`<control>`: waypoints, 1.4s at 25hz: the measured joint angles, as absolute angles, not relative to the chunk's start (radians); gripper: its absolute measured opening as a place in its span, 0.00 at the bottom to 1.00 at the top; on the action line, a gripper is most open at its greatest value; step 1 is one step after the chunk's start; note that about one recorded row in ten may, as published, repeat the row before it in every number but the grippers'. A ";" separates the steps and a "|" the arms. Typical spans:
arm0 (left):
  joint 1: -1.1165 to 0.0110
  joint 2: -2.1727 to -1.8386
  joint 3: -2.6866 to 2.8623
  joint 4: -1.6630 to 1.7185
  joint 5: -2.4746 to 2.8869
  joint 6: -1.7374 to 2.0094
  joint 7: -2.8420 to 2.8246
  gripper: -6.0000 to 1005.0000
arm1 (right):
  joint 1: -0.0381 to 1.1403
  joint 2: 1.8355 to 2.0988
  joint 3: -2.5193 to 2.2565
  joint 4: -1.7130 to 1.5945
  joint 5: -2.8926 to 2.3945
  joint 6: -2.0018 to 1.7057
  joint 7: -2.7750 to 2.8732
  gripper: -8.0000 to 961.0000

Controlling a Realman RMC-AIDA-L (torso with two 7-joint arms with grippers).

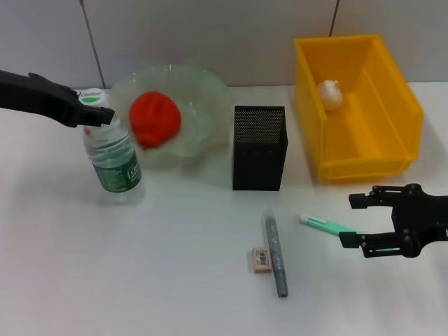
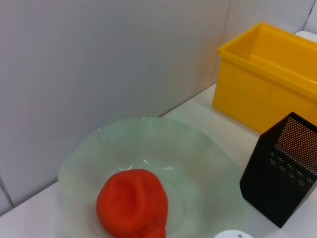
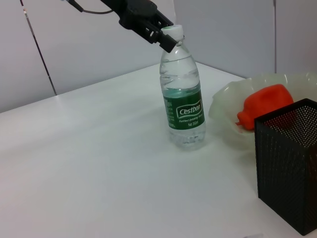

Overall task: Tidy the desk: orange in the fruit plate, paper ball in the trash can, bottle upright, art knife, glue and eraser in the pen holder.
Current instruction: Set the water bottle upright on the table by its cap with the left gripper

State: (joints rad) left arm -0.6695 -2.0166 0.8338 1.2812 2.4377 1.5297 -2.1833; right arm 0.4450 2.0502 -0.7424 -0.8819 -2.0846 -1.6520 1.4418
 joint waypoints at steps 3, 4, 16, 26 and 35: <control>-0.664 -2.017 0.836 1.280 2.440 1.515 -2.183 0.50 | 0.445 2.051 -0.742 -0.882 -2.085 -1.652 1.442 0.82; -0.662 -2.017 0.839 1.279 2.440 1.507 -2.183 0.50 | 0.445 2.051 -0.742 -0.882 -2.085 -1.652 1.442 0.82; -0.655 -2.018 0.845 1.265 2.445 1.468 -2.182 0.52 | 0.440 2.051 -0.743 -0.882 -2.086 -1.652 1.442 0.82; -0.659 -2.017 0.844 1.234 2.445 1.456 -2.182 0.54 | 0.440 2.051 -0.743 -0.882 -2.088 -1.654 1.442 0.82; -0.661 -2.018 0.837 1.240 2.443 1.455 -2.191 0.55 | 0.442 2.051 -0.743 -0.882 -2.089 -1.655 1.442 0.82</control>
